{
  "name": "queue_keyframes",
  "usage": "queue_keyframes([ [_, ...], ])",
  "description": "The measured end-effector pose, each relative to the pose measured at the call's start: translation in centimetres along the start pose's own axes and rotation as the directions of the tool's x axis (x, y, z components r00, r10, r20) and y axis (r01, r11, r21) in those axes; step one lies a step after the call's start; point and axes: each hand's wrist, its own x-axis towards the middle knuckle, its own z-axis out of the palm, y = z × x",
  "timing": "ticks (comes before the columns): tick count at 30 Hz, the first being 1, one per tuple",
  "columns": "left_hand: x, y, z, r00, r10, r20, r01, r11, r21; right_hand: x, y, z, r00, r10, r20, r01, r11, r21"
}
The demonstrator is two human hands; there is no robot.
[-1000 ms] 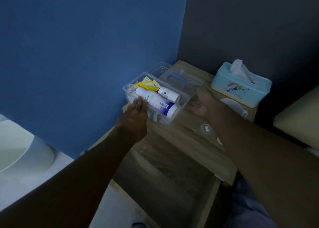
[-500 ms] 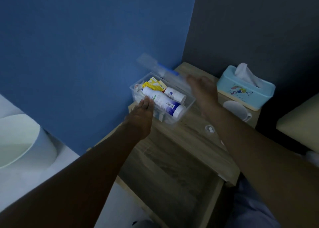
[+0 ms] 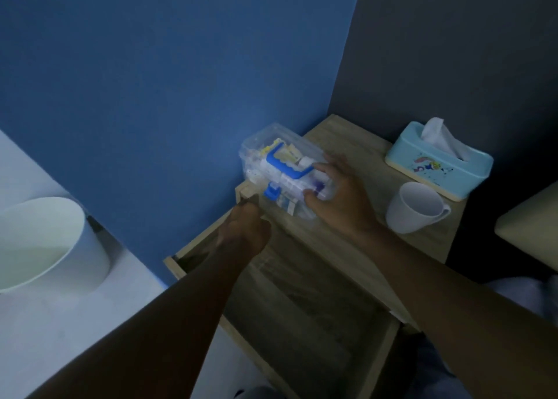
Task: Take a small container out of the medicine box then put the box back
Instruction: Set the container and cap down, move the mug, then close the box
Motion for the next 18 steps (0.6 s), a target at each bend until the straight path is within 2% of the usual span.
queue_keyframes([
  [3,1.1,0.6,0.3,0.999,0.004,-0.047,-0.006,0.999,-0.043,0.6,-0.3,-0.1,0.988,-0.098,0.120,0.112,0.987,-0.115],
  [6,2.1,1.1,0.3,0.999,-0.040,-0.031,0.035,0.987,-0.156,0.2,0.2,1.0,0.965,-0.183,0.189,0.220,0.955,-0.200],
  [10,3.4,1.1,0.6,0.997,-0.073,-0.004,0.069,0.958,-0.277,-0.5,1.3,2.3,0.961,-0.230,0.151,0.261,0.935,-0.240],
  [15,3.0,0.1,0.8,0.988,0.001,-0.156,-0.040,0.968,-0.248,-0.4,1.5,2.2,0.958,-0.255,0.132,0.281,0.929,-0.240],
  [18,2.2,-0.1,0.8,0.988,0.035,-0.154,-0.084,0.941,-0.329,-0.5,1.3,2.1,0.959,-0.255,0.127,0.277,0.937,-0.210],
])
